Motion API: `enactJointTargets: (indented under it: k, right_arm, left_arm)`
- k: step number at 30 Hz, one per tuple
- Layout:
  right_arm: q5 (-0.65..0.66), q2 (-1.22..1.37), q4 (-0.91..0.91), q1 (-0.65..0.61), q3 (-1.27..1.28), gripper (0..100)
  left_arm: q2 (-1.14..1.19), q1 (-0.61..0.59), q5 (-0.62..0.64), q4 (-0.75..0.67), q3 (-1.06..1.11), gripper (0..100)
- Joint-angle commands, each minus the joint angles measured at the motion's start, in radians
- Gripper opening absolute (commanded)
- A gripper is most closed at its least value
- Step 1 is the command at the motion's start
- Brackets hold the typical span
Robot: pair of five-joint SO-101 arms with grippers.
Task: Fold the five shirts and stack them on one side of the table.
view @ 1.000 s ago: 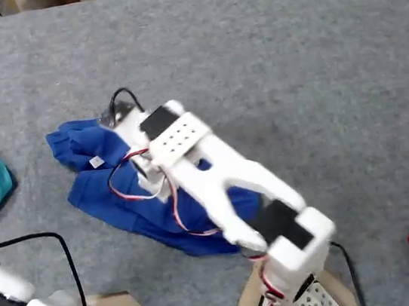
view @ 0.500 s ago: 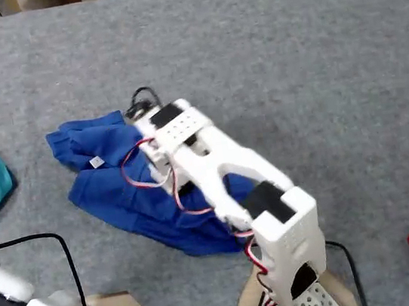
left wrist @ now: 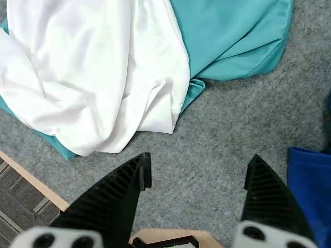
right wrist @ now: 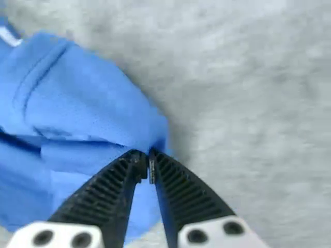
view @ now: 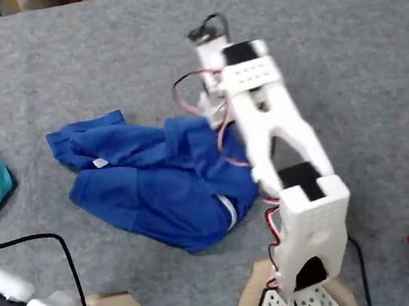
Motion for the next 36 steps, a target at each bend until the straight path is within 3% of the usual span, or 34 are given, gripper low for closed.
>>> enactJointTargets:
  k: [1, 9, 16, 20, 26, 32, 36]
  right_arm:
    - [0.127, -0.002, 0.005, 0.105, -0.065, 0.7]
    - [0.416, -0.001, -0.002, 0.314, -0.036, 2.1]
    - [0.56, -0.004, -0.037, 0.456, -0.018, 27.2]
    - [0.565, -0.01, 0.017, 0.46, -0.028, 29.5]
    - [0.549, -0.048, 0.258, 0.259, -0.082, 26.3]
    - [0.367, -0.05, 0.256, -0.042, -0.108, 23.9]
    - [0.275, 0.015, 0.163, -0.176, -0.113, 23.9]
  left_arm:
    - [-0.041, 0.028, -0.006, 0.008, -0.002, 30]
    - [-0.041, 0.173, -0.003, 0.008, 0.0, 30]
    - [-0.041, 0.299, 0.0, 0.008, 0.0, 30]
    - [-0.041, 0.354, 0.0, 0.008, 0.0, 30]
    - [-0.039, 0.416, 0.0, 0.008, 0.002, 30]
    - [-0.035, 0.428, -0.003, 0.008, 0.002, 30]
    - [-0.036, 0.425, -0.008, 0.008, 0.055, 30]
